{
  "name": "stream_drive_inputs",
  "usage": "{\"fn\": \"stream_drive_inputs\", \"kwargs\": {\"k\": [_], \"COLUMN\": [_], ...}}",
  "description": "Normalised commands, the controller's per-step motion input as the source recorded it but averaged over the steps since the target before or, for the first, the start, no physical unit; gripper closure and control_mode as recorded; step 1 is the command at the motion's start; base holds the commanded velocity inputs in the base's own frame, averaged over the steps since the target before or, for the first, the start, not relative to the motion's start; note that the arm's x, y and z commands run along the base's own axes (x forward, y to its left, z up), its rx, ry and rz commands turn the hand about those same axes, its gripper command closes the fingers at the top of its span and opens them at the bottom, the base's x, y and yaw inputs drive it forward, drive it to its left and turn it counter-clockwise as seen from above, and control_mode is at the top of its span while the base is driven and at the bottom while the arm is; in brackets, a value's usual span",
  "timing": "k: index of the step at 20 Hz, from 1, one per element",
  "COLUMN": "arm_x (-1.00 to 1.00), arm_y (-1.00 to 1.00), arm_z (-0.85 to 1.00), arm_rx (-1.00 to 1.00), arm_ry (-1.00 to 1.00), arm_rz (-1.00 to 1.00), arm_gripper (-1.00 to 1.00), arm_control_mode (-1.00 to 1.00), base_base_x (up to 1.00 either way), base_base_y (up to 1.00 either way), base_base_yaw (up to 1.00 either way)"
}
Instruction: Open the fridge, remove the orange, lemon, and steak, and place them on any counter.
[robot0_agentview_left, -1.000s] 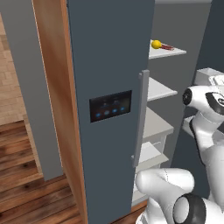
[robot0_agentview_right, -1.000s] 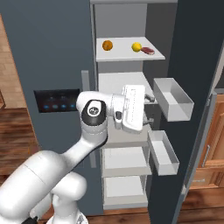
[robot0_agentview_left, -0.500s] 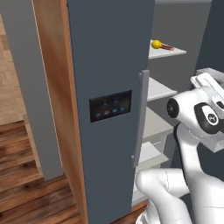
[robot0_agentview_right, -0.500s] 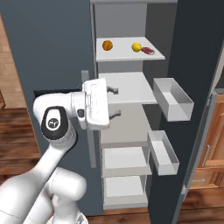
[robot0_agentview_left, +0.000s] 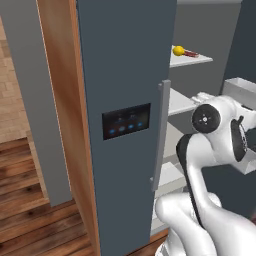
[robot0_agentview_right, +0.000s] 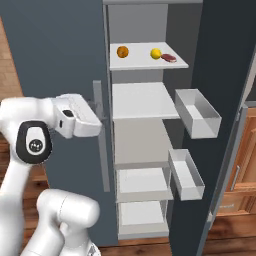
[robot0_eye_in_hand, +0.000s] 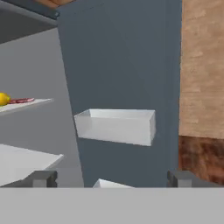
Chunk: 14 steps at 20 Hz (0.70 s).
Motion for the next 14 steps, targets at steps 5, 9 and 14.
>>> {"fn": "stream_drive_inputs", "kwargs": {"k": [5, 9, 14], "arm_x": [-0.01, -0.07, -0.09], "arm_y": [0.61, 0.31, 0.20], "arm_z": [-0.01, -0.22, -0.40], "arm_rx": [0.28, 0.36, 0.34], "arm_ry": [0.51, 0.45, 0.39], "arm_rz": [0.37, 0.33, 0.27], "arm_gripper": [-1.00, -1.00, -1.00], "arm_control_mode": [-1.00, -1.00, -1.00], "base_base_x": [0.00, 0.00, 0.00], "base_base_y": [0.00, 0.00, 0.00], "base_base_yaw": [0.00, 0.00, 0.00]}}
